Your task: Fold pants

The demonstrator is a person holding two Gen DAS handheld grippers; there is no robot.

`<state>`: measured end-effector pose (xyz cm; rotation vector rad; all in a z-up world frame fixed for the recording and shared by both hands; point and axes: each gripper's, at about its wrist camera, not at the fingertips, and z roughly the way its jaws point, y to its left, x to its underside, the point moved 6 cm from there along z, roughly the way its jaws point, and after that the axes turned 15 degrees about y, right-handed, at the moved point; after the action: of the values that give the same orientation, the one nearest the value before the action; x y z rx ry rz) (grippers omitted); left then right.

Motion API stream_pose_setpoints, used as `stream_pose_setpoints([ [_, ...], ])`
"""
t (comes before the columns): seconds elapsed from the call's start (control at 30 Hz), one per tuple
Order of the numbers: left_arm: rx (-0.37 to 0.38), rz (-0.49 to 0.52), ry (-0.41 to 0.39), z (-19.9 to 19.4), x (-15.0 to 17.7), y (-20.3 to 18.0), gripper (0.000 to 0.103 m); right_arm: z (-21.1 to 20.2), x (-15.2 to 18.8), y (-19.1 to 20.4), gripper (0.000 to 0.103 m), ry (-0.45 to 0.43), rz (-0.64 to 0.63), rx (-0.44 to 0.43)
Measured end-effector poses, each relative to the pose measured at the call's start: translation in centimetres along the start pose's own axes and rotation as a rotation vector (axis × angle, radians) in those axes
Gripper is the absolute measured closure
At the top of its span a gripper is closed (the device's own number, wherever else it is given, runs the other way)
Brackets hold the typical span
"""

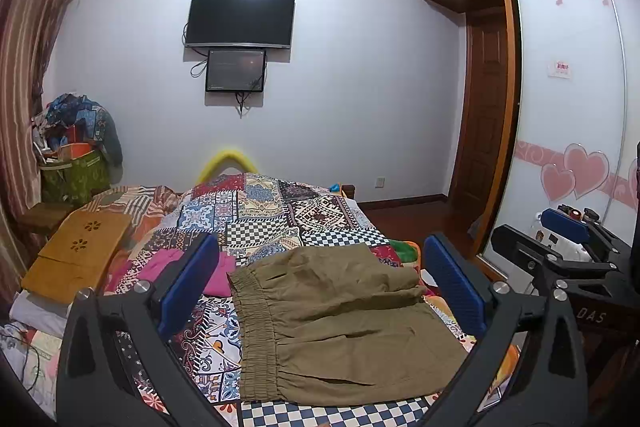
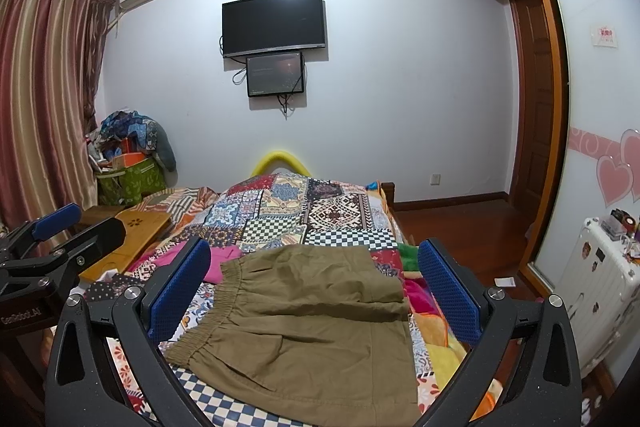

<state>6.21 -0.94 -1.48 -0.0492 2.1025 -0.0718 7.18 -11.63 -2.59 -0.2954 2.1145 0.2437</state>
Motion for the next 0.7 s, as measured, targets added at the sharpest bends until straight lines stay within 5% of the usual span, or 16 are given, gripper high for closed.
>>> stream_pose_setpoints([
  [0.4, -0.024, -0.002, 0.049, 3.2, 0.5, 1.4, 0.000, 2.8, 1.3, -3.6, 0.000, 0.071, 0.041, 0.094],
  [0.7, -0.078, -0.026, 0.220, 12.1, 1.9, 5.4, 0.000, 8.3, 3.7, -8.9, 0.000, 0.220, 0.020, 0.247],
])
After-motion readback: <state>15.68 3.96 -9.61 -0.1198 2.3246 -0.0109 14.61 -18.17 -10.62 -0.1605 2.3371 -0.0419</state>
